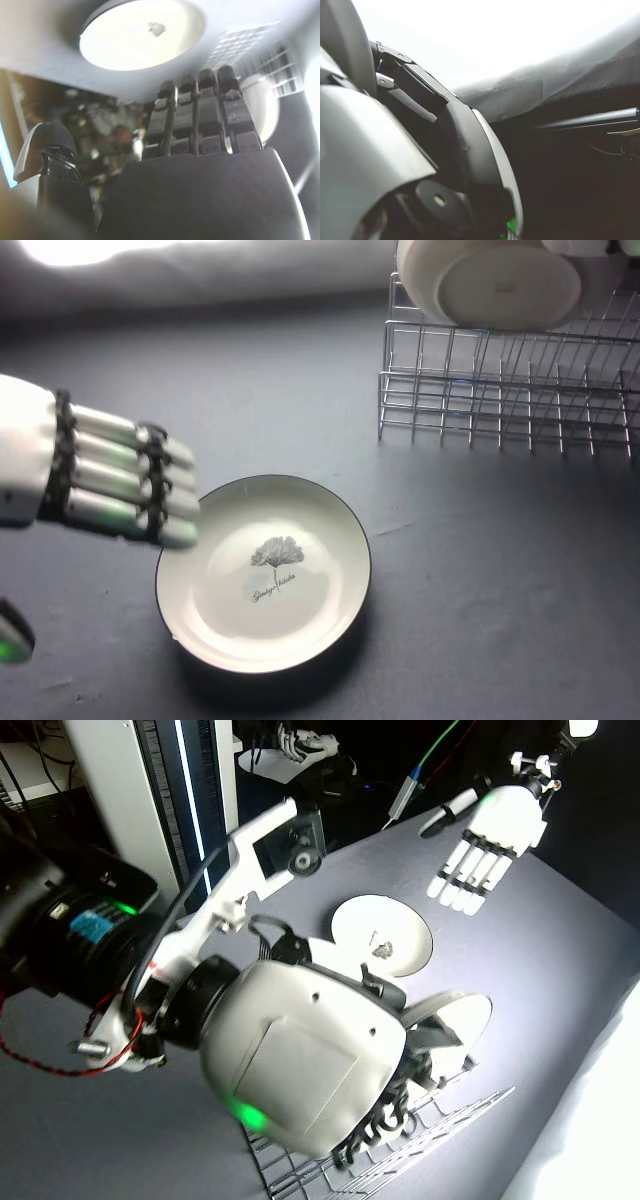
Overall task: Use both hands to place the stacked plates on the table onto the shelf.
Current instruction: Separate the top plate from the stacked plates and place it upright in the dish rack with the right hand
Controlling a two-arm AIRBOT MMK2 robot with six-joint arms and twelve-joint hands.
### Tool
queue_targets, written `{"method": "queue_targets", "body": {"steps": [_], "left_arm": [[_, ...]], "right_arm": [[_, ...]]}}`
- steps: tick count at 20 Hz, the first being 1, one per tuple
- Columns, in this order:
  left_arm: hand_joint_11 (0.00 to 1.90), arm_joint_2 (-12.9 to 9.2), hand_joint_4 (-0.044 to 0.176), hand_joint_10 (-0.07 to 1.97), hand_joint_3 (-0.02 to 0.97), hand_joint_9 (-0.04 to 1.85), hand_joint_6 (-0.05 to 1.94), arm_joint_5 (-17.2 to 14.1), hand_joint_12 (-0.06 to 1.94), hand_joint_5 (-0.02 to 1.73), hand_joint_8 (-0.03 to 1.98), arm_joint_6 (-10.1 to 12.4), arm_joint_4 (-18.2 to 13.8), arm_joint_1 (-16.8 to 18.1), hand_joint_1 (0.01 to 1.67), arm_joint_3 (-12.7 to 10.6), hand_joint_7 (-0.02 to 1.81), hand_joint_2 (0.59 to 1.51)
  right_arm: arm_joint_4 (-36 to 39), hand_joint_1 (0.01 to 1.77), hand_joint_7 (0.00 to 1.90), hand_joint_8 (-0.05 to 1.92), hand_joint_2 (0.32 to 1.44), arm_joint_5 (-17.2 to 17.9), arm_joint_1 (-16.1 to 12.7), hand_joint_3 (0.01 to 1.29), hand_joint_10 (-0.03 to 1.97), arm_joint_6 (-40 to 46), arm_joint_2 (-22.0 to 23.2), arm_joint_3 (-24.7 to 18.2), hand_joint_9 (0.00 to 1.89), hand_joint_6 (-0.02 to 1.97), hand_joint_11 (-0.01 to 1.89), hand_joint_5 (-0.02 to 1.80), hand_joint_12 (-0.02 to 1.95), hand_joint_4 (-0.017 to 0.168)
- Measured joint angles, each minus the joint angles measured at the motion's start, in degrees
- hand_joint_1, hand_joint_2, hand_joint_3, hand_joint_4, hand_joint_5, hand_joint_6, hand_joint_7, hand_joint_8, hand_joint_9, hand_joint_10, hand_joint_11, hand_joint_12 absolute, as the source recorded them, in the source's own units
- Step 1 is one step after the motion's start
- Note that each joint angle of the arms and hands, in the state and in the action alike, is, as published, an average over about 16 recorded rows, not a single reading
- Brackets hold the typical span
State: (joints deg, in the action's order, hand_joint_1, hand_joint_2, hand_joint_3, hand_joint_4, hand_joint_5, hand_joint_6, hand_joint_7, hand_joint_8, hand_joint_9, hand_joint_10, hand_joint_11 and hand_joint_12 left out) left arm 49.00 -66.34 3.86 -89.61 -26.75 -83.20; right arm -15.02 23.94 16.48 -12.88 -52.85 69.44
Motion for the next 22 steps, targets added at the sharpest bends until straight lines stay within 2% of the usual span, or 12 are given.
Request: {"method": "queue_targets", "body": {"steps": [4, 6, 8, 12, 15, 22], "left_arm": [[0.01, 1.28, 0.001, 0.01, 0.017, 0.10, 0.00, -4.11, 0.22, 0.11, 0.01, -1.08, -1.97, -0.46, 0.02, 0.39, 0.11, 1.107], [0.01, 1.87, 0.000, 0.01, 0.017, 0.10, 0.00, -5.04, 0.22, 0.11, 0.01, -1.77, -3.03, -0.88, 0.02, 0.72, 0.11, 1.107], [0.01, 2.46, 0.000, 0.01, 0.017, 0.10, 0.00, -5.12, 0.22, 0.11, 0.01, -2.49, -3.92, -1.41, 0.02, 1.04, 0.11, 1.107], [0.01, 3.76, 0.000, 0.01, 0.017, 0.10, 0.00, -3.39, 0.23, 0.11, 0.01, -3.78, -5.07, -2.55, 0.02, 1.42, 0.11, 1.107], [0.01, 4.78, 0.000, 0.01, 0.017, 0.10, 0.00, -1.33, 0.24, 0.11, 0.01, -4.30, -5.84, -3.29, 0.02, 1.32, 0.11, 1.108], [0.01, 6.93, 0.000, 0.01, 0.017, 0.11, 0.00, 3.02, 0.24, 0.11, 0.01, -4.80, -6.94, -4.26, 0.02, -0.11, 0.12, 1.110]], "right_arm": [[1.10, 1.23, 0.98, 1.00, 1.06, 1.40, 3.00, 0.01, 0.18, -0.28, 0.07, 1.28, 1.13, 1.07, 0.78, 0.85, 1.01, -0.002], [1.86, 1.22, 0.98, 1.00, 1.06, 2.12, 4.36, 0.01, 0.22, -0.38, 0.10, 1.84, 1.11, 1.08, 0.78, 0.85, 1.01, -0.004], [2.76, 1.22, 0.97, 1.01, 1.06, 2.82, 5.62, 0.01, 0.36, -0.44, 0.13, 2.31, 1.08, 1.08, 0.78, 0.84, 1.02, -0.007], [4.67, 1.22, 0.95, 1.02, 1.06, 3.99, 7.53, 0.01, 0.63, -0.52, 0.15, 2.89, 1.01, 1.09, 0.78, 0.84, 1.04, -0.011], [6.19, 1.23, 0.95, 1.02, 1.06, 4.64, 8.35, 0.01, 0.75, -0.51, 0.15, 3.03, 0.99, 1.09, 0.78, 0.83, 1.05, -0.011], [9.50, 1.28, 0.92, 1.06, 1.07, 5.41, 9.29, 0.01, 1.15, -0.68, 0.13, 3.32, 0.90, 1.09, 0.78, 0.82, 1.10, -0.011]]}}
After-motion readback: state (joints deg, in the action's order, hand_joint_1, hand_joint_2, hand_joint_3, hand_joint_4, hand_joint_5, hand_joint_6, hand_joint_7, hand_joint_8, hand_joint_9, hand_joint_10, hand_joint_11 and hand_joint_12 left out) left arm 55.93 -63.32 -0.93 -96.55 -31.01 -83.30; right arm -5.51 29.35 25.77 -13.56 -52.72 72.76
